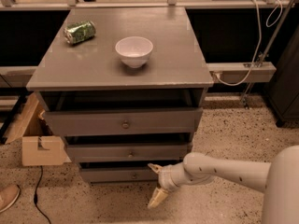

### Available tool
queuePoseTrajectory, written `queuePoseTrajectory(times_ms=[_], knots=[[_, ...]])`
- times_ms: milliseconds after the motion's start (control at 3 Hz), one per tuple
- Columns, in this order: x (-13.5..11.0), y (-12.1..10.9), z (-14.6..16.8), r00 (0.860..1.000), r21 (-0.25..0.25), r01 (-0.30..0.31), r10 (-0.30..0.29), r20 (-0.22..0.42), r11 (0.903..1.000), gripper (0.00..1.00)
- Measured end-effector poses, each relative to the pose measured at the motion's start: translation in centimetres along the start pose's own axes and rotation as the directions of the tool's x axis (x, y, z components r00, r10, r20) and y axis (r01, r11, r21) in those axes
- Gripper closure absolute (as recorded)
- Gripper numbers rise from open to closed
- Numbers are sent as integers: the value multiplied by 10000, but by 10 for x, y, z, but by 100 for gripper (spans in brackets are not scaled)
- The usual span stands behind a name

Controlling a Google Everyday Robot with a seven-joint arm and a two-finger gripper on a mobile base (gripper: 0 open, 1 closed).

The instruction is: Open bottom drawer

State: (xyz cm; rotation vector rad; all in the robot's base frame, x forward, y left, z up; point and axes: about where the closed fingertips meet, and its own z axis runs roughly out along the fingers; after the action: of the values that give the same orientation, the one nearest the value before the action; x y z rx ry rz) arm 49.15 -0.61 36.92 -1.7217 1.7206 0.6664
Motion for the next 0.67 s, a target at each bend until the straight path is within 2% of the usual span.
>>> queuePoseTrajectory(times_ms=[333, 667], knots=[[38, -14, 51, 9997, 125, -112, 114, -200, 9999, 0], [38, -14, 51, 9997, 126, -112, 114, -201, 9999, 0]])
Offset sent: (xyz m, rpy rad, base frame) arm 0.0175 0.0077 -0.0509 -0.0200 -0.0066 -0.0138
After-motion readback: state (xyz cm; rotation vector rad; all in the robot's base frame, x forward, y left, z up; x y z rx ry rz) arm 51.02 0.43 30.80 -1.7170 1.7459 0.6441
